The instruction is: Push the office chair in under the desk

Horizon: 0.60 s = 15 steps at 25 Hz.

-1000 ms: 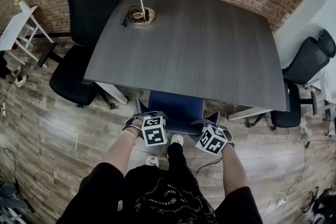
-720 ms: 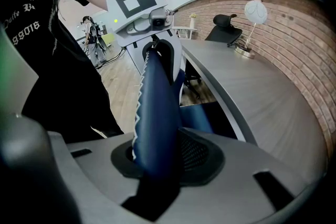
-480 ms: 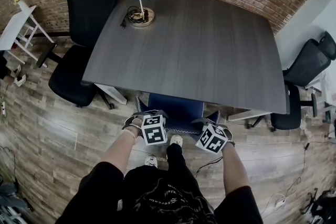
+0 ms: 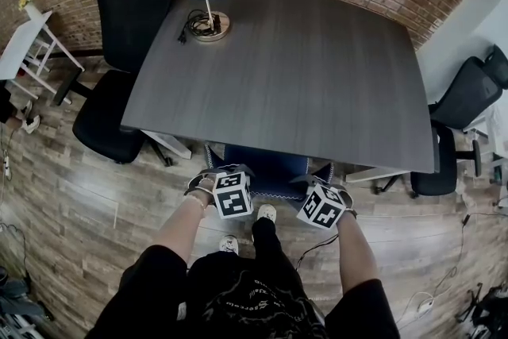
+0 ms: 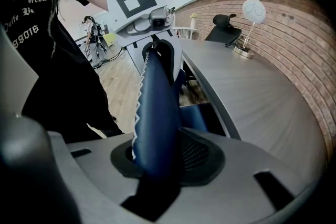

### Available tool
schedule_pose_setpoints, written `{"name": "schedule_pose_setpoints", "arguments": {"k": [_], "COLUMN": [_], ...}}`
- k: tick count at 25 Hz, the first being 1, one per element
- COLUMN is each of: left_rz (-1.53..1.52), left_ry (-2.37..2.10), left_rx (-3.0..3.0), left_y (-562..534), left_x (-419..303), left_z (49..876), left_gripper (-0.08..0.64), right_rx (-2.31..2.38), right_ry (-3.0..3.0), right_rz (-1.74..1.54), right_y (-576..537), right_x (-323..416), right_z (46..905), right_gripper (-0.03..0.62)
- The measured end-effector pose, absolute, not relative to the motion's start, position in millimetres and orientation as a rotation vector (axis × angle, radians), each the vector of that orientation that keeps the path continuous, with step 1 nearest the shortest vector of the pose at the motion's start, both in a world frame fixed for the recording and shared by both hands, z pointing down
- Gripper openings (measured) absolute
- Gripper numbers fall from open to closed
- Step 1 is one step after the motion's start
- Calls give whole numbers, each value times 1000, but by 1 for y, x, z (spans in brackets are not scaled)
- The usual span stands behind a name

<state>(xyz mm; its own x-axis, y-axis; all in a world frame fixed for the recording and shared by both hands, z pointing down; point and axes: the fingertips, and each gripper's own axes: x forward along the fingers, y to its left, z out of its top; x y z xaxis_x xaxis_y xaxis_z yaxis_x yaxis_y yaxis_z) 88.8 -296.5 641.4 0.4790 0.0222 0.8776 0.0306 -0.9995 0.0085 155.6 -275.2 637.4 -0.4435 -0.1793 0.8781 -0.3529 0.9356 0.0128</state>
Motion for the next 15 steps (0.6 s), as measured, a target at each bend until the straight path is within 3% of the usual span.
{"name": "schedule_pose_setpoints", "arguments": {"k": [15], "left_rz": [-1600], "left_ry": [-26], "left_rx": [-2701], "left_y": [-315], "left_x": [99], "left_z": [643], "left_gripper": [153], "right_rx": [371], "right_ry": [-2043], "right_rz": [193], "right_y": [-294], "right_x": [167], "right_z": [637], "right_gripper": [115]}}
